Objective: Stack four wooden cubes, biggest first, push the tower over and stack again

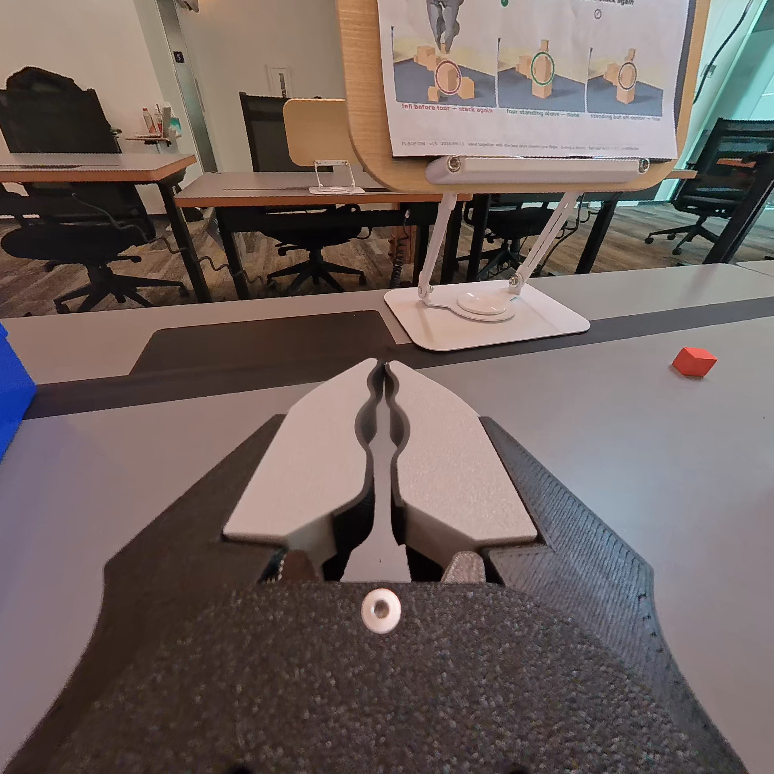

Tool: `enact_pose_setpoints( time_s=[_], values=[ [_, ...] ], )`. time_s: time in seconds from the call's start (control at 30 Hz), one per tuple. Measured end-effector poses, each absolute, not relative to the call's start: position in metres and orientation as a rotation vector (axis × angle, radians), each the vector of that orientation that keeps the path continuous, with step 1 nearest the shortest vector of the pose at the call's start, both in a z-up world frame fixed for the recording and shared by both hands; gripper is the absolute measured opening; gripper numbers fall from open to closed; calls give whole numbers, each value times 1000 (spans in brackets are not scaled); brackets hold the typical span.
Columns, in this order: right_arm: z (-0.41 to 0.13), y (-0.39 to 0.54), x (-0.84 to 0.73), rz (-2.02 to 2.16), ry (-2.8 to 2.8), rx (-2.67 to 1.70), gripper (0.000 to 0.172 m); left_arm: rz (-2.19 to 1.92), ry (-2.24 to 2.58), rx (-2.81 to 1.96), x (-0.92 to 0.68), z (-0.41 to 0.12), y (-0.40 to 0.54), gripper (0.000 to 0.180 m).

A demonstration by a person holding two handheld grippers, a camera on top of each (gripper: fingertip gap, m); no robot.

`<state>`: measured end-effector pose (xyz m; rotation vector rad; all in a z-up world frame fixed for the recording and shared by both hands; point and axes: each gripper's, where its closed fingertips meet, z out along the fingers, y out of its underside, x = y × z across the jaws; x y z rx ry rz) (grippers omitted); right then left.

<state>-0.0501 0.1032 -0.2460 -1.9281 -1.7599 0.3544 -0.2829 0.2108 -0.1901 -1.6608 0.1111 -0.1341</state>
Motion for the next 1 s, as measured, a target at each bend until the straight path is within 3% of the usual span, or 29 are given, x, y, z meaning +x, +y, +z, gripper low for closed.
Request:
enact_pose_setpoints(
  time_s=[0.23,0.4,0.67,0.73,0.83,1.0],
  values=[
    [-217,136,-14,496,-1434,-2053,71,-139,111,-1665,-282,-191,212,0],
    [-232,153,5,400,-1393,-2074,66,-139,114,-1671,-282,-193,212,0],
    [-240,95,-37,478,-1829,-1768,89,-139,124,-1688,-280,-197,213,0],
    [-250,100,-41,399,-1847,-1785,85,-137,127,-1687,-280,-197,213,0],
    [-262,106,-43,309,-1805,-1867,61,-140,122,-1683,-281,-196,212,0],
    [-262,103,-43,275,-1631,-1989,61,-147,111,-1683,-282,-196,213,0]
  ],
)
